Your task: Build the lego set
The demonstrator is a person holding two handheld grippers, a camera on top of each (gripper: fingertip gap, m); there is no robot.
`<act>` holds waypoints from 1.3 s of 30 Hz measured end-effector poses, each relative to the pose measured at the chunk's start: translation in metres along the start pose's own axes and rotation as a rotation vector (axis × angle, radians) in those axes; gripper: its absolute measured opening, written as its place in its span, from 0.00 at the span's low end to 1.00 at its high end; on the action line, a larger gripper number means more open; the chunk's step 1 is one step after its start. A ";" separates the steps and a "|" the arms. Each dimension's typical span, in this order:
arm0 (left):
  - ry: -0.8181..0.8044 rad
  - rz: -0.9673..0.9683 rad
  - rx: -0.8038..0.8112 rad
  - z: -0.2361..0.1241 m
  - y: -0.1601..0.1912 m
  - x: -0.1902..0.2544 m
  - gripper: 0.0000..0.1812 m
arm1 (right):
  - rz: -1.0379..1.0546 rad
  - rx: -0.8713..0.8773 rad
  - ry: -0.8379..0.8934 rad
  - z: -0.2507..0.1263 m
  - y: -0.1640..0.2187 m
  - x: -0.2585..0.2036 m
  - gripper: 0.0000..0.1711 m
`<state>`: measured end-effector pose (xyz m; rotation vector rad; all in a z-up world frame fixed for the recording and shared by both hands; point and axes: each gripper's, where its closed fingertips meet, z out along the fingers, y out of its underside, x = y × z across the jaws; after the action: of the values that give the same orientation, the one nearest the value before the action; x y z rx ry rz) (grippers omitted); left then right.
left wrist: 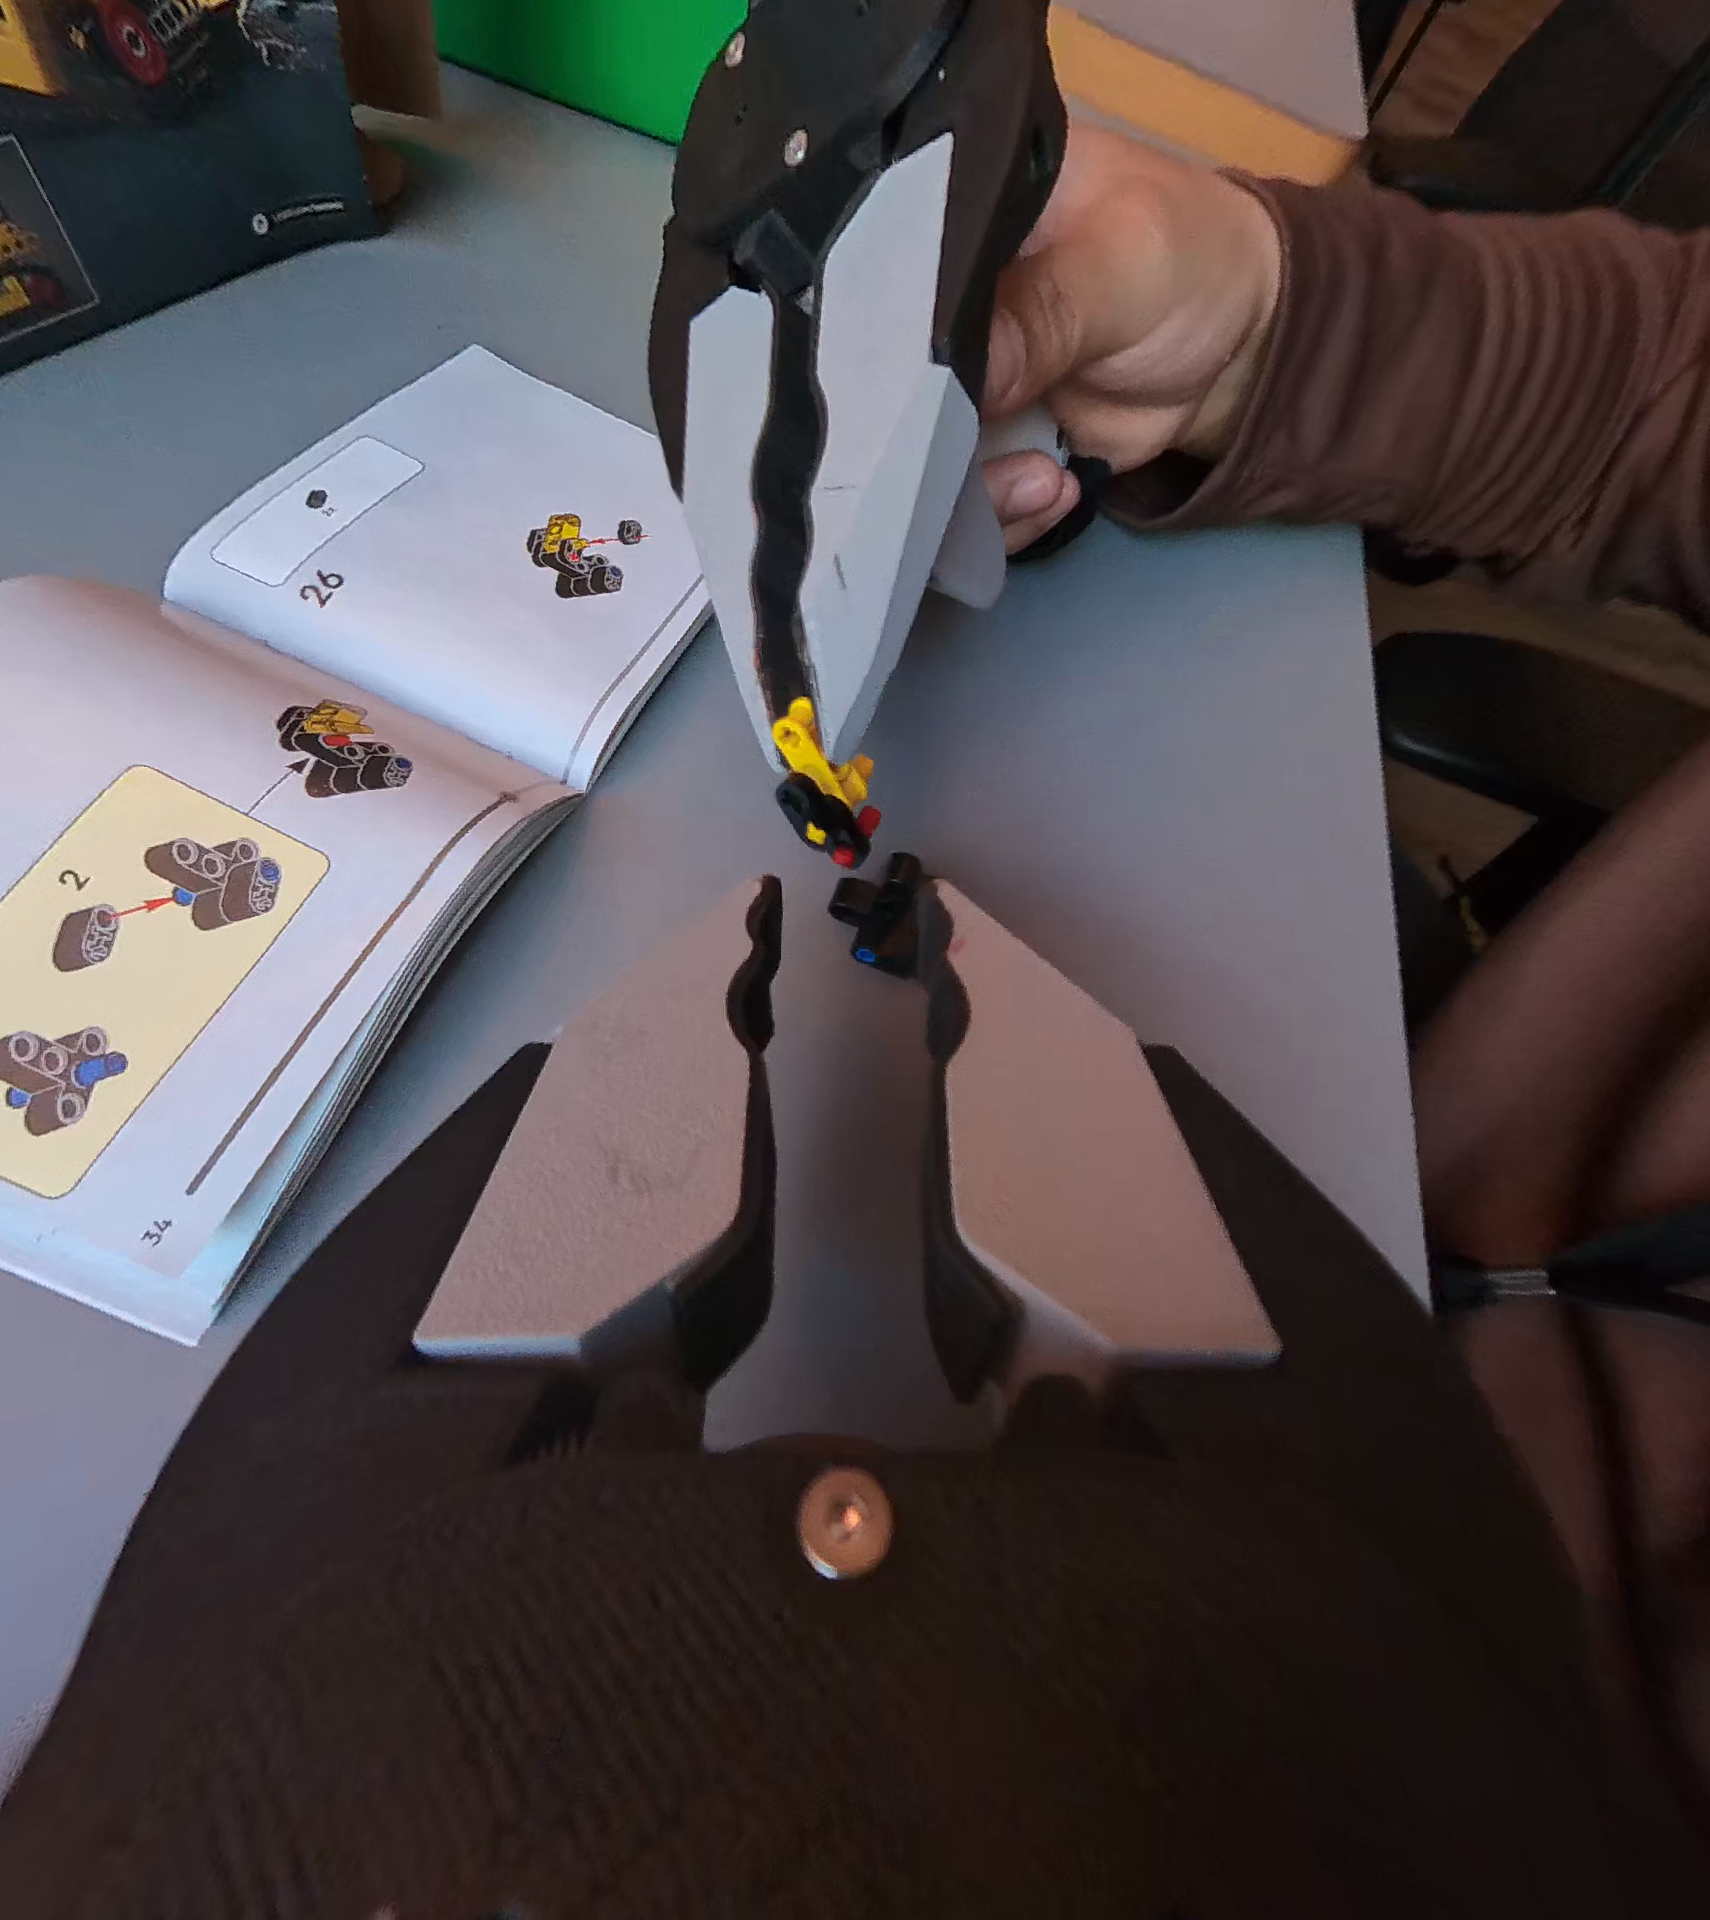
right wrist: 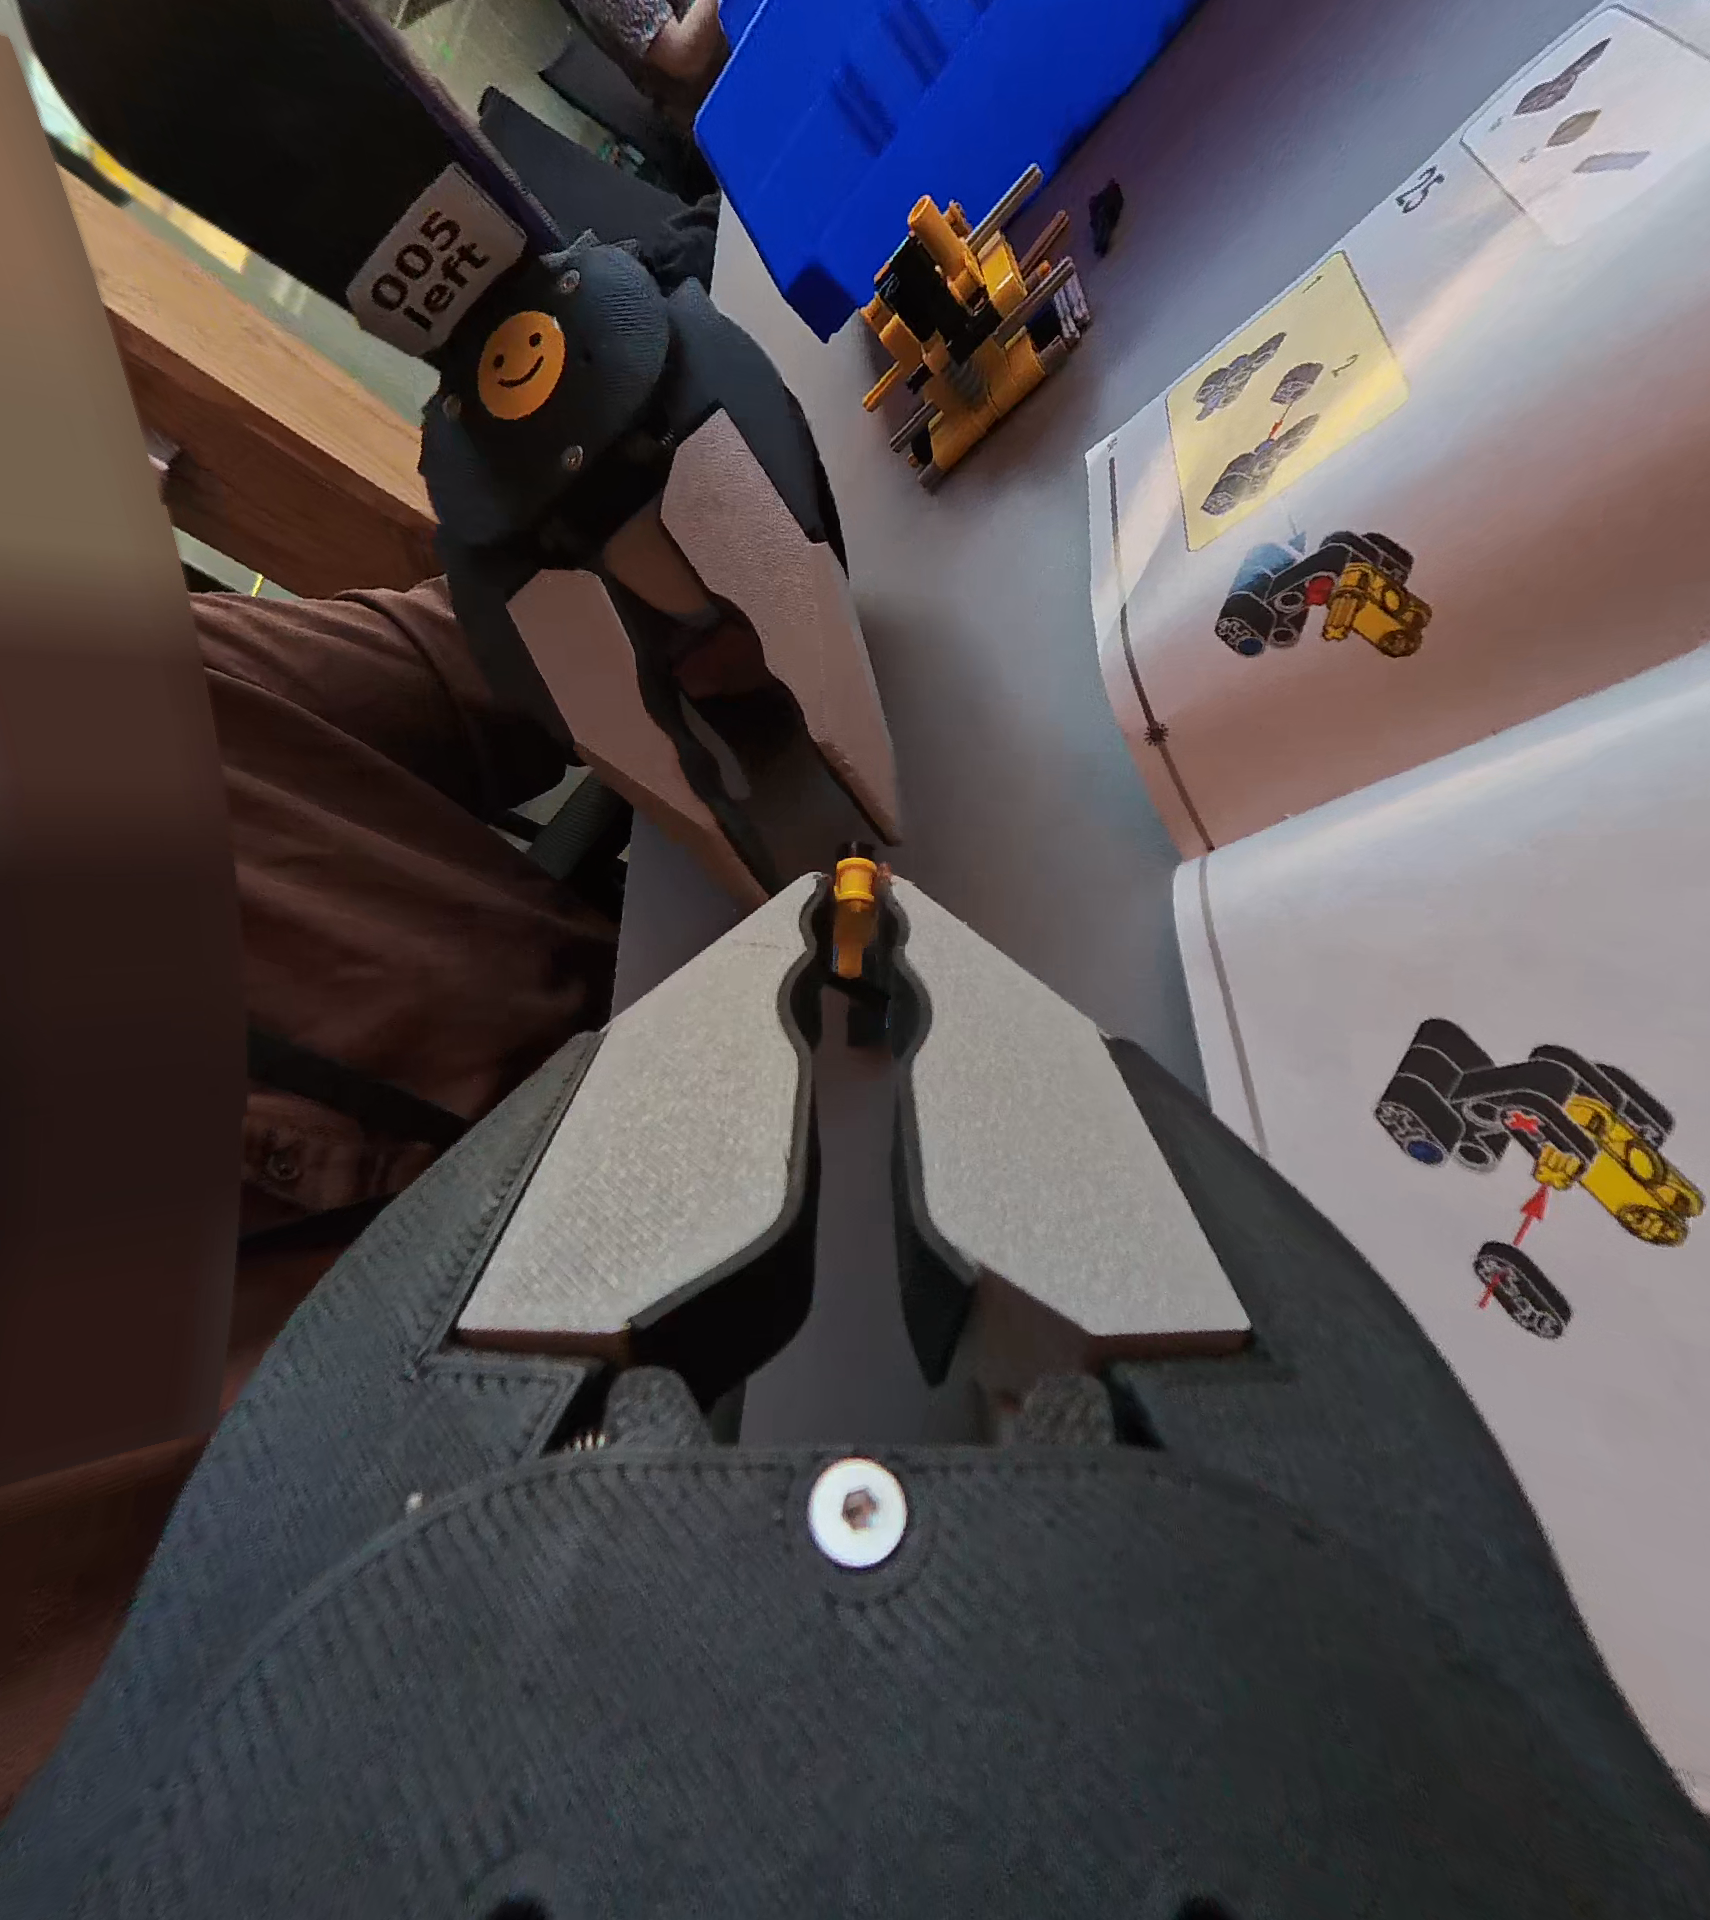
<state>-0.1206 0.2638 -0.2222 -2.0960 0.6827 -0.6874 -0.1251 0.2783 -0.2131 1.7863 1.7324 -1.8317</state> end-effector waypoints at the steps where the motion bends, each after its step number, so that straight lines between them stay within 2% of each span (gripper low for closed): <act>1: 0.008 -0.010 0.015 -0.001 -0.002 0.000 0.13 | 0.001 -0.001 -0.007 0.001 0.000 -0.001 0.02; 7: 0.091 -0.083 0.050 -0.003 -0.007 0.007 0.12 | -0.033 -0.009 -0.065 0.009 0.001 -0.013 0.02; 10: 0.124 -0.109 0.064 -0.005 -0.008 0.009 0.06 | -0.062 -0.014 -0.074 0.012 0.001 -0.018 0.02; 14: 0.128 -0.150 0.051 -0.004 -0.006 0.007 0.04 | -0.075 -0.018 -0.056 0.014 0.001 -0.016 0.02; 18: 0.175 -0.302 0.046 -0.002 -0.004 0.006 0.03 | -0.132 -0.001 -0.066 0.010 -0.002 -0.021 0.10; 22: 0.202 -0.414 0.041 -0.001 -0.001 0.002 0.03 | -0.229 0.010 0.011 -0.002 -0.004 -0.015 0.08; 24: 0.223 -0.457 0.044 -0.001 -0.001 0.000 0.03 | -0.263 -0.010 0.023 -0.003 0.000 -0.017 0.10; 29: 0.343 -0.623 0.047 -0.007 0.000 -0.001 0.03 | -0.409 -0.134 0.130 0.007 0.021 -0.013 0.13; 32: 0.357 -0.647 0.013 -0.004 0.004 0.001 0.03 | -0.471 -0.205 0.197 0.016 0.033 -0.010 0.13; 34: 0.360 -0.652 0.001 -0.003 0.005 0.002 0.03 | -0.479 -0.221 0.260 0.018 0.034 -0.002 0.09; 39: 0.364 -0.666 0.021 -0.005 0.003 -0.001 0.03 | -0.483 -0.238 0.287 0.018 0.036 0.001 0.04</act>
<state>-0.1252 0.2600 -0.2226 -2.1987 0.1374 -1.4569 -0.1127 0.2530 -0.2424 1.7092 2.5520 -1.4530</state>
